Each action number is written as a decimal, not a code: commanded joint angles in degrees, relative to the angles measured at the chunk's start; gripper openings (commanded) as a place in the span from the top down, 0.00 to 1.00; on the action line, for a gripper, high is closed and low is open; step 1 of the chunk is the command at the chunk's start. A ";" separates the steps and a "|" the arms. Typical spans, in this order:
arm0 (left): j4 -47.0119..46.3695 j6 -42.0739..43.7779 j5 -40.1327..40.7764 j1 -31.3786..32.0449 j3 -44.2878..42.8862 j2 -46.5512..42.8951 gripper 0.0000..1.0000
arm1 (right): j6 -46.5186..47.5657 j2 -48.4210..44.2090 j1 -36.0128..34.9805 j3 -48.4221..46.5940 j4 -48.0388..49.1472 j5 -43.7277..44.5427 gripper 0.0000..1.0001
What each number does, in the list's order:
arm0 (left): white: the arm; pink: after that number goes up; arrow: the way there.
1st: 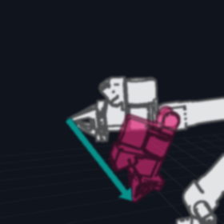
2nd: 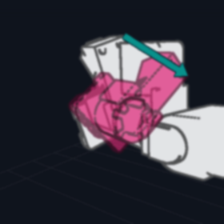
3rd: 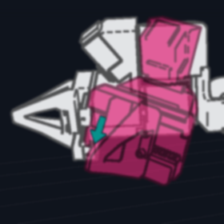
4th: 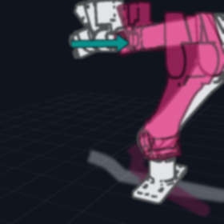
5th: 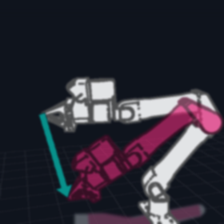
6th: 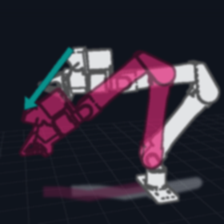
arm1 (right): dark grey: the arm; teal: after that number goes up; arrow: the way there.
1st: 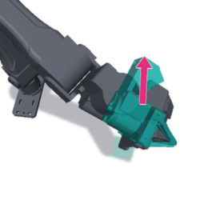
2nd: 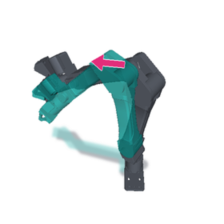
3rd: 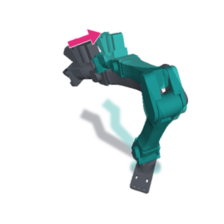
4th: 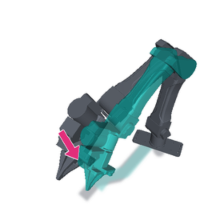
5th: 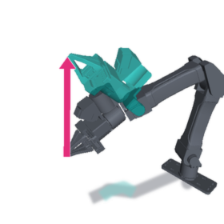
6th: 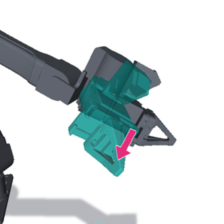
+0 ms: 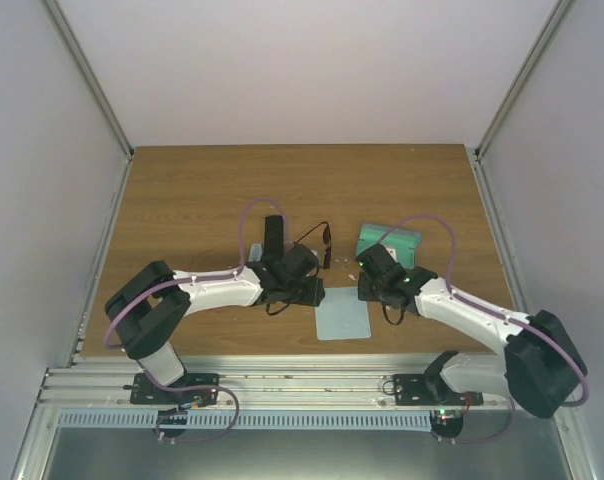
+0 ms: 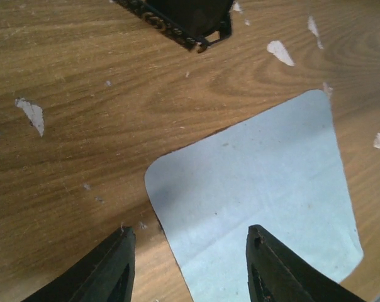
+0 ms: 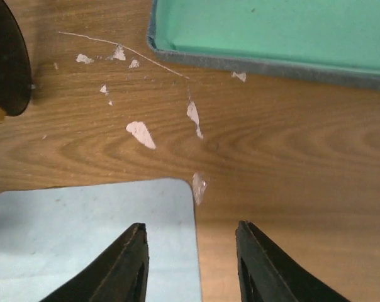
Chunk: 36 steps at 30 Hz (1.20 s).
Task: Organize the sunglasses
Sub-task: Adjust the glasses cleaning cloth at the center of the board, then fold the glasses cleaning cloth at the center of the board.
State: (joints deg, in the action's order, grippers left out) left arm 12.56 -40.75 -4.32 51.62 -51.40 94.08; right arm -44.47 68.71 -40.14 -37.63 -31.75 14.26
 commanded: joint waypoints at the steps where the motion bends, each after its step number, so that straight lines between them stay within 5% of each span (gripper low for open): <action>1: 0.14 -0.04 2.43 -0.20 -2.77 3.01 0.52 | 6.90 4.24 3.57 0.66 7.16 -2.71 0.63; 15: 2.92 -1.10 3.40 -0.20 -6.42 9.37 0.54 | 10.06 12.82 5.59 2.78 14.00 -7.83 0.79; 36: 1.95 -1.26 2.39 -0.20 -5.80 11.12 0.83 | 10.10 14.41 5.67 3.72 13.82 -10.34 0.89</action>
State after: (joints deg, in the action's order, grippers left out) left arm 15.05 -41.58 -1.89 51.59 -58.17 103.68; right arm -34.35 82.83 -34.89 -35.40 -15.99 5.89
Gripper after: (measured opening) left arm 0.185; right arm 0.115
